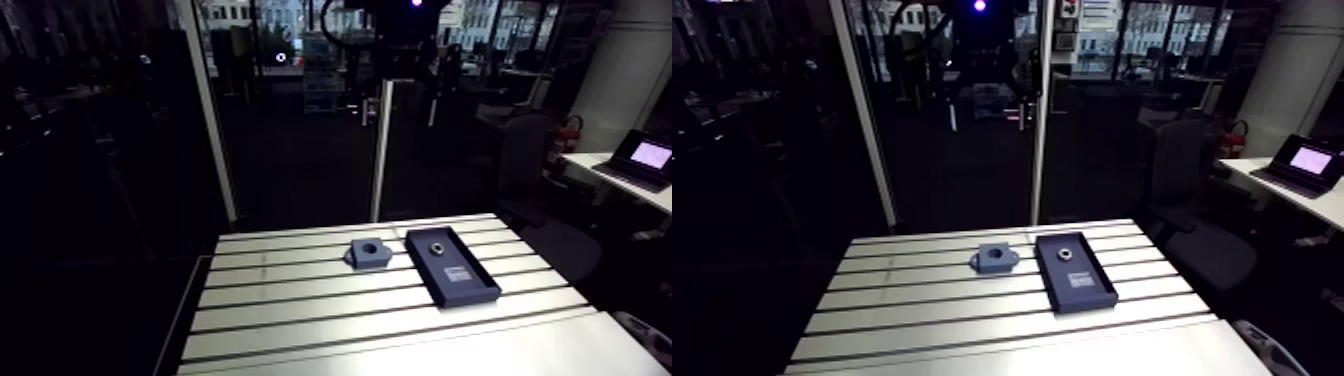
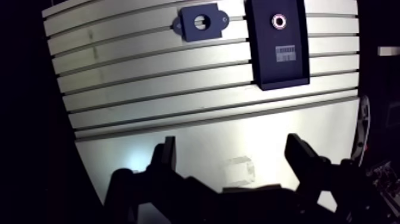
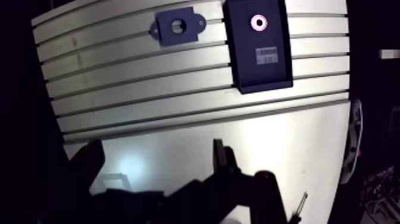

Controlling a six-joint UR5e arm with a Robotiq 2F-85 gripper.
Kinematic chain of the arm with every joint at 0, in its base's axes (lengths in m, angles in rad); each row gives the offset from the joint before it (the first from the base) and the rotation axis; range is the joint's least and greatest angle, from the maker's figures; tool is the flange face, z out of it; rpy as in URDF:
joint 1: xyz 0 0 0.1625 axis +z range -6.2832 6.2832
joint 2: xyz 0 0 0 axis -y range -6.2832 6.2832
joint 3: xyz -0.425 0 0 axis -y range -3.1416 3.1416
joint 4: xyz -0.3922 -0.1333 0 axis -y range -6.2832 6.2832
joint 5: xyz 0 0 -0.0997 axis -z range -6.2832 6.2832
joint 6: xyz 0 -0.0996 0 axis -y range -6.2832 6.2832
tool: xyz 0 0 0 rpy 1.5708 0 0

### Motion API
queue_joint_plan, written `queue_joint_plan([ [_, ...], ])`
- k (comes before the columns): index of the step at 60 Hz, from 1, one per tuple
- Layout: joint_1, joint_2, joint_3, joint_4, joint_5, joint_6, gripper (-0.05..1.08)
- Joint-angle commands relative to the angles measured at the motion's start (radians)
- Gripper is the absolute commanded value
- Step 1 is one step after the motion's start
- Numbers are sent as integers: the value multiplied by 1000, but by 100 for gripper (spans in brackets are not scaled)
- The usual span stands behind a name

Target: Pick up the bearing and press it into the housing until flush.

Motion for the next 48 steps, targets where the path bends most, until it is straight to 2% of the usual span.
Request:
queue_joint_plan([
  [1,1,0,-2,0,6,0,0],
  [22,1,1,-2,0,1,-1,0],
  [37,-1,4,-5,0,-12,-2,0],
  [48,-4,11,-7,-2,-14,-25,0],
])
